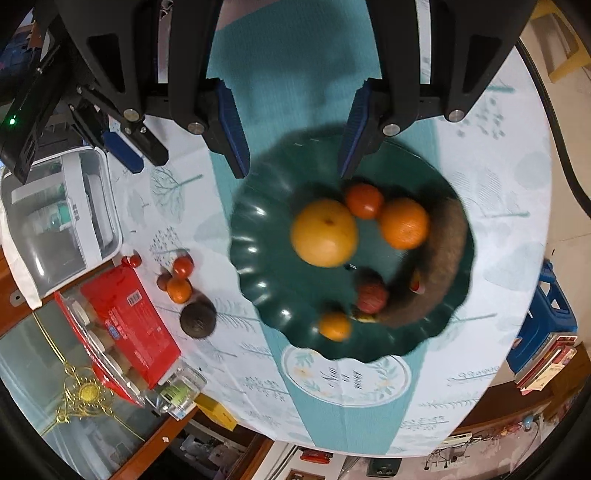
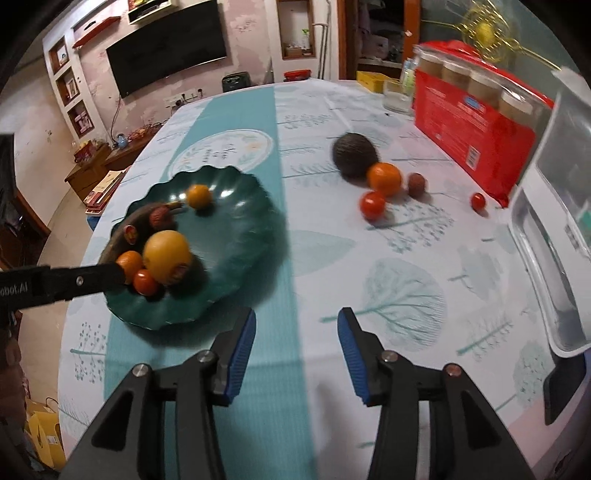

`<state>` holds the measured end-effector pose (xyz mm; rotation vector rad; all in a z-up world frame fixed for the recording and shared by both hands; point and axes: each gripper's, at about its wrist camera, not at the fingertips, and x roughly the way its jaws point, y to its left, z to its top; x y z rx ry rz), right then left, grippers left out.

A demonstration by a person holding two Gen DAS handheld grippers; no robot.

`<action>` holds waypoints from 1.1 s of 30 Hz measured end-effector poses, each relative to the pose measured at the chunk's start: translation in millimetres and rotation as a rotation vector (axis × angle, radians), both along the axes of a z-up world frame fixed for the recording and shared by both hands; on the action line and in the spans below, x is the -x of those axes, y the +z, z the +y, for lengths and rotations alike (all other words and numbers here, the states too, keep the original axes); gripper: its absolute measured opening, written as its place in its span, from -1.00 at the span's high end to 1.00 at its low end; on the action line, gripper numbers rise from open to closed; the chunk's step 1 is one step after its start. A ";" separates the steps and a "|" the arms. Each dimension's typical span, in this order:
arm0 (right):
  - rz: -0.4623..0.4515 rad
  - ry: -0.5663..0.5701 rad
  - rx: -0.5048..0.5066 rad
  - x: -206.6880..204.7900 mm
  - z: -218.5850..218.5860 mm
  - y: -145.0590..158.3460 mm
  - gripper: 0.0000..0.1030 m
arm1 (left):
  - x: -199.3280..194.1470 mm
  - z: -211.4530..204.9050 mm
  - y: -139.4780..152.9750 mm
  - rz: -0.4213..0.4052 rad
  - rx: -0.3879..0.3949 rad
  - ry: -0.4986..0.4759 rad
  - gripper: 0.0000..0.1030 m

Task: Organize fruits
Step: 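Move the left tool to a red tomato while the right tool approaches a cherry tomato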

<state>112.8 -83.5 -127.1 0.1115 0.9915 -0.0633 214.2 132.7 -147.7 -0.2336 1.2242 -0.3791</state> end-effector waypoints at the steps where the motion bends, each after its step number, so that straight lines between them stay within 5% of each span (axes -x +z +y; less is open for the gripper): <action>1: 0.002 -0.002 0.000 2.0 -8.2 0.4 0.04 | 2.7 -7.1 0.4 0.002 -0.005 0.003 0.06; 16: 0.021 -0.019 -0.032 -1.0 -124.9 -1.9 -0.12 | 11.2 -107.8 11.3 -0.015 -0.039 0.034 0.06; 33: -0.063 -0.241 -0.003 -59.9 -190.0 -22.0 -0.25 | -58.6 -191.2 -0.9 0.009 -0.120 0.002 0.00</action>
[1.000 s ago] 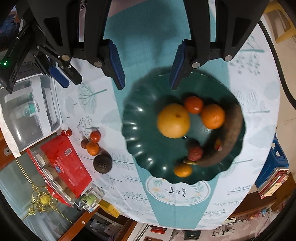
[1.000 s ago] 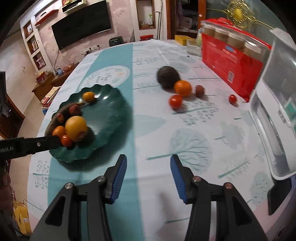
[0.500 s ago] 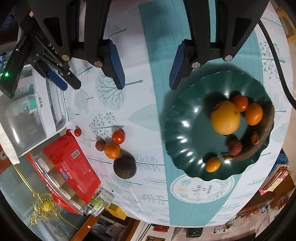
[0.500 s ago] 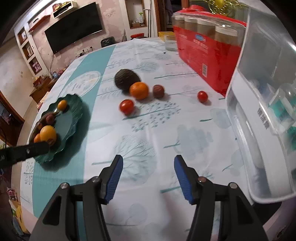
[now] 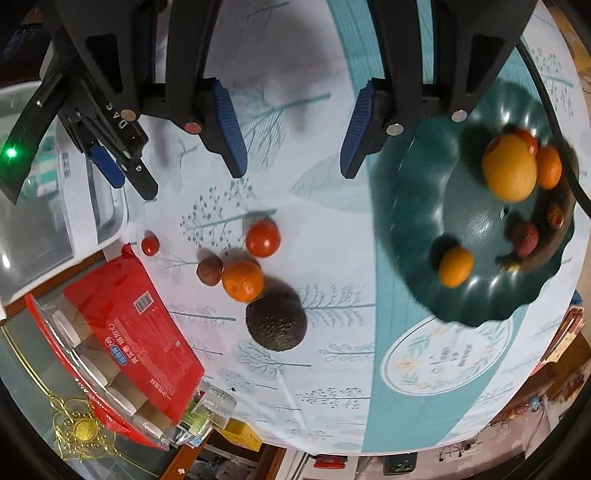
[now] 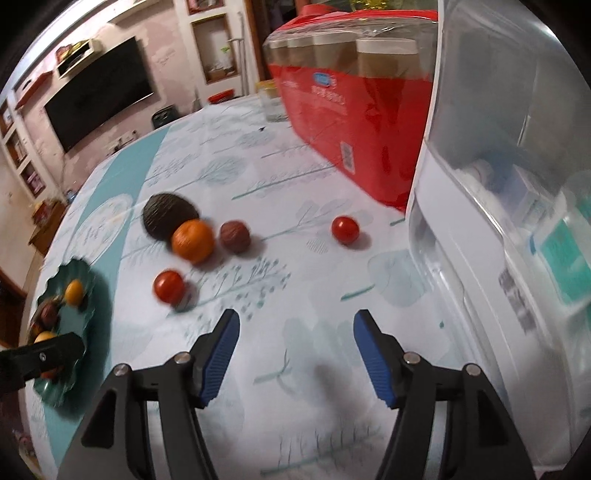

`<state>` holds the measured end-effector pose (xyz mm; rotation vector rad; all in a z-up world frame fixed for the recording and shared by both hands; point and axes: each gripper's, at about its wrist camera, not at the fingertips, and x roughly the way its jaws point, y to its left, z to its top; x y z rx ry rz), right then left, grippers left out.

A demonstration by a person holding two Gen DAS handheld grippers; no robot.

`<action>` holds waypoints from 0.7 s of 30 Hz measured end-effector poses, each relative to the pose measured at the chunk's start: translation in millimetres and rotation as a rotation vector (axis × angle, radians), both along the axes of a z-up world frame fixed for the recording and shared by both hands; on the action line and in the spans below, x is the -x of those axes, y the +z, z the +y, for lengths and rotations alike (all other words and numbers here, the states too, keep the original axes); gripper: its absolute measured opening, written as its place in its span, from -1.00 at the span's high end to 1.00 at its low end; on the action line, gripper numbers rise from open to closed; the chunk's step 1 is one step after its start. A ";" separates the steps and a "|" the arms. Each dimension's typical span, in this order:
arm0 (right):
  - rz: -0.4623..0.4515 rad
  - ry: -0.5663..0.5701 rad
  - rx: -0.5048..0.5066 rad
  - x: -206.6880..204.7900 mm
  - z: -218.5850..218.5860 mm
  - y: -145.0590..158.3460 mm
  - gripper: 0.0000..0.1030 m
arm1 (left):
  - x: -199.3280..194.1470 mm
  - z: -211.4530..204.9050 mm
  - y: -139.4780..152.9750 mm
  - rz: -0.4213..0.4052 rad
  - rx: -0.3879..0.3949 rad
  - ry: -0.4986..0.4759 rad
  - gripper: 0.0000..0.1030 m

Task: Organize fruits
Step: 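Move the left tool to a red tomato while the right tool approaches a cherry tomato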

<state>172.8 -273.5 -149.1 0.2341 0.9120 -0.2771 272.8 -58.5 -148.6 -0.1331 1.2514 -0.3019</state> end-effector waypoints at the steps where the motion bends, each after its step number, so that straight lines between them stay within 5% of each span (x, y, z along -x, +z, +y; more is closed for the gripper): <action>1: -0.009 -0.012 0.004 -3.3 -0.7 -0.9 -0.25 | -4.4 -4.0 -1.1 0.002 -0.004 -0.004 0.00; 21: -0.004 -0.230 0.091 -77.9 -30.2 -42.9 -0.25 | -74.9 -47.3 -45.9 0.058 0.019 -0.036 -0.01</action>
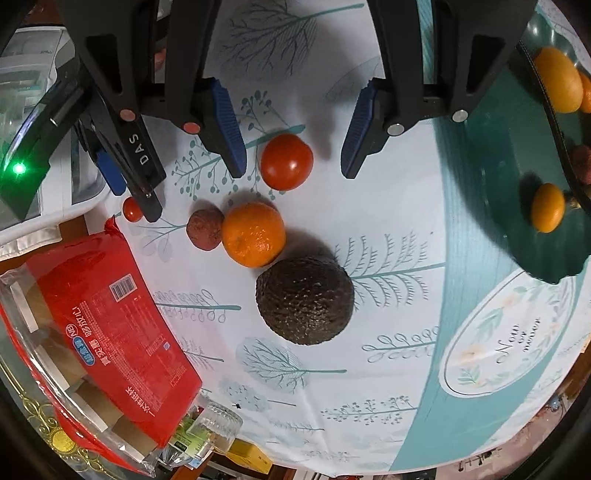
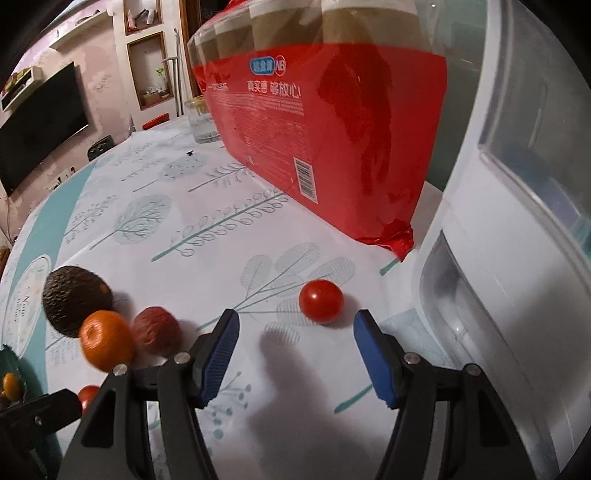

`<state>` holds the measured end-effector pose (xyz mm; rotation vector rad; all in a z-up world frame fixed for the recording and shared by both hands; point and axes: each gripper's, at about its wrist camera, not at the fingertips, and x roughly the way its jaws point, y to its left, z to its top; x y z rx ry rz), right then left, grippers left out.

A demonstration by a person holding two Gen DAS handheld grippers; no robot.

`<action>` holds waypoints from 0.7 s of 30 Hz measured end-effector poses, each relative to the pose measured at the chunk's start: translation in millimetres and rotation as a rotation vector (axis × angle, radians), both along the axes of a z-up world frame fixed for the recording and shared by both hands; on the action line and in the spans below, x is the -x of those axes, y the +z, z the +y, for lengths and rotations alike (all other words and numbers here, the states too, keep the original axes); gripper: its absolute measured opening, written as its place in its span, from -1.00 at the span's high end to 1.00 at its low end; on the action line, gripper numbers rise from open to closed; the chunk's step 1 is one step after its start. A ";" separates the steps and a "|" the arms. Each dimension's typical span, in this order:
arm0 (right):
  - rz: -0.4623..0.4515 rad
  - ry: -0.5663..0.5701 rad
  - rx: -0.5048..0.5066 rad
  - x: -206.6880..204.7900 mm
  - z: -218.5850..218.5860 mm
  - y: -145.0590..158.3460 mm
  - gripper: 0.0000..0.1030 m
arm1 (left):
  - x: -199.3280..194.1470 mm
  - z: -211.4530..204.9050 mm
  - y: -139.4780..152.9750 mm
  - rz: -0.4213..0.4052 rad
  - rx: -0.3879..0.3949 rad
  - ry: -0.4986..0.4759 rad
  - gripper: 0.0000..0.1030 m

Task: Organize fruits
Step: 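Move the left tool to a red tomato while the right tool approaches a cherry tomato, then close the left tool on the tomato while the right tool grasps the cherry tomato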

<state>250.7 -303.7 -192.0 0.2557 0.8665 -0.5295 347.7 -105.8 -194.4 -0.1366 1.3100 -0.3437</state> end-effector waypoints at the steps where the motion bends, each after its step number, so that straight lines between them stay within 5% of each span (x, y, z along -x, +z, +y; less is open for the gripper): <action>1: 0.003 0.005 0.004 -2.1 -0.2 -2.0 -0.25 | -1.1 -0.7 -1.6 -0.002 0.004 -0.004 -0.01; 6: 0.025 0.012 0.070 -10.1 -0.8 -7.4 -0.24 | -1.4 -9.4 -10.8 -0.028 -0.013 -0.065 -0.01; 11: 0.029 0.014 0.025 -14.0 -6.9 -12.0 -0.10 | -0.7 -14.5 -19.1 -0.040 -0.014 -0.089 0.01; 21: 0.020 0.038 0.022 -18.0 -4.7 -12.6 0.24 | -0.5 -16.2 -22.0 -0.065 -0.012 -0.097 0.39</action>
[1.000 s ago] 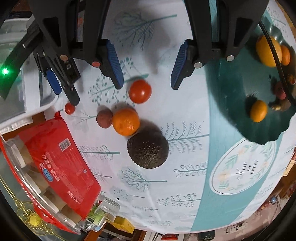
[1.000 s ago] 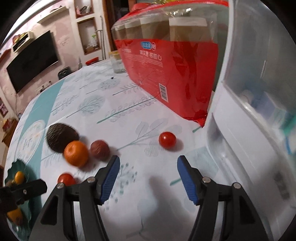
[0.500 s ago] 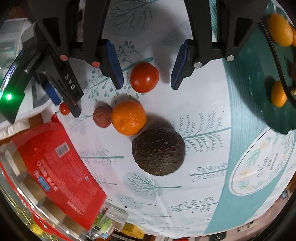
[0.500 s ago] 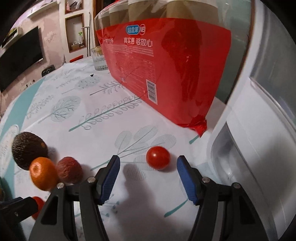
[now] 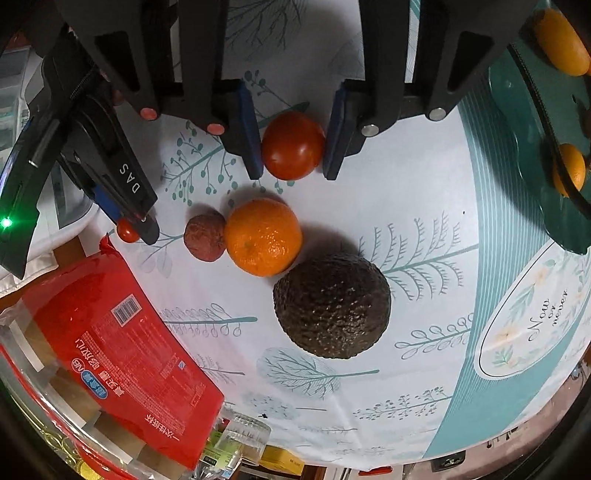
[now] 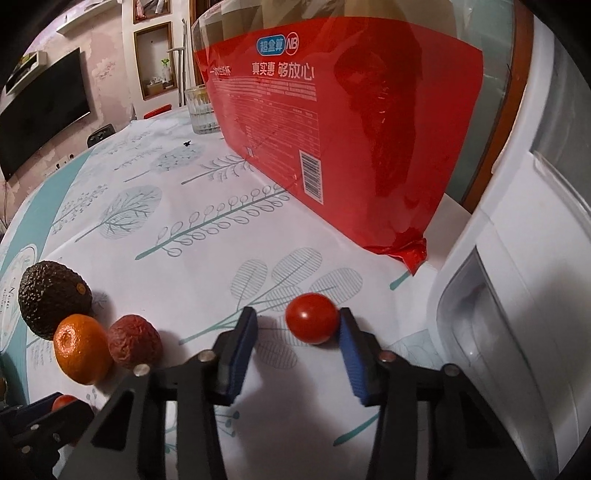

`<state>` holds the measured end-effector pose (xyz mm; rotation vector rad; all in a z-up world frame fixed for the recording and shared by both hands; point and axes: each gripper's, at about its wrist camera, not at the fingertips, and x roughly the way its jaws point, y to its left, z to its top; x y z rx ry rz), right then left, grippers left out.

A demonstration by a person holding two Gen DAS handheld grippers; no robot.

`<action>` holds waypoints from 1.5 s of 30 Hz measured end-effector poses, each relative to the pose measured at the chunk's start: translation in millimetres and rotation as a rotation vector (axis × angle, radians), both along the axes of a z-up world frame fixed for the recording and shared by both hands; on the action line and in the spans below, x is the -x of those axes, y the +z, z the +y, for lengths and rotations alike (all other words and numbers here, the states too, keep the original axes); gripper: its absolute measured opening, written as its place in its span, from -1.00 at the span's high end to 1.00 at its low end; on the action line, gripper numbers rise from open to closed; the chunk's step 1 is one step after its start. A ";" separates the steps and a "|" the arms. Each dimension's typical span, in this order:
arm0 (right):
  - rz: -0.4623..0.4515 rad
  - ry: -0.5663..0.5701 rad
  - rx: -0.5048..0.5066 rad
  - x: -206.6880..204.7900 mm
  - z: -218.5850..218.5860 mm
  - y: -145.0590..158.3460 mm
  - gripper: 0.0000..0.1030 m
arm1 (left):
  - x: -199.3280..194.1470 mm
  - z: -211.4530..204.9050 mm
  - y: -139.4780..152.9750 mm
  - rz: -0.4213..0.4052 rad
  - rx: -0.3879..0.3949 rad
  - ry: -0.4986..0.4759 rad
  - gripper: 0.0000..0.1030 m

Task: Organize fruits
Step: 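Close the left tool on the tomato while the right tool grasps the cherry tomato, then lower both tomatoes onto the green plate and open both tools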

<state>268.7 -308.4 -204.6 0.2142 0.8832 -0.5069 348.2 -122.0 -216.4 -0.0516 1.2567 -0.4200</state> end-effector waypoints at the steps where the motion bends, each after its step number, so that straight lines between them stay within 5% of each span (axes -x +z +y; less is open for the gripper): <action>1: 0.000 0.004 0.001 -0.6 0.7 0.2 0.31 | 0.6 0.6 -0.2 0.000 0.003 0.003 0.39; 4: -0.001 0.022 0.004 -2.6 2.9 0.6 0.48 | 1.4 0.9 -0.3 0.002 0.001 0.005 0.39; 24: 0.050 0.063 -0.082 15.7 4.3 5.3 0.50 | 34.5 33.7 26.1 0.004 -0.015 0.062 0.40; 45: 0.139 0.187 -0.160 70.8 56.7 35.1 0.50 | 128.1 123.6 89.7 -0.089 0.011 0.202 0.40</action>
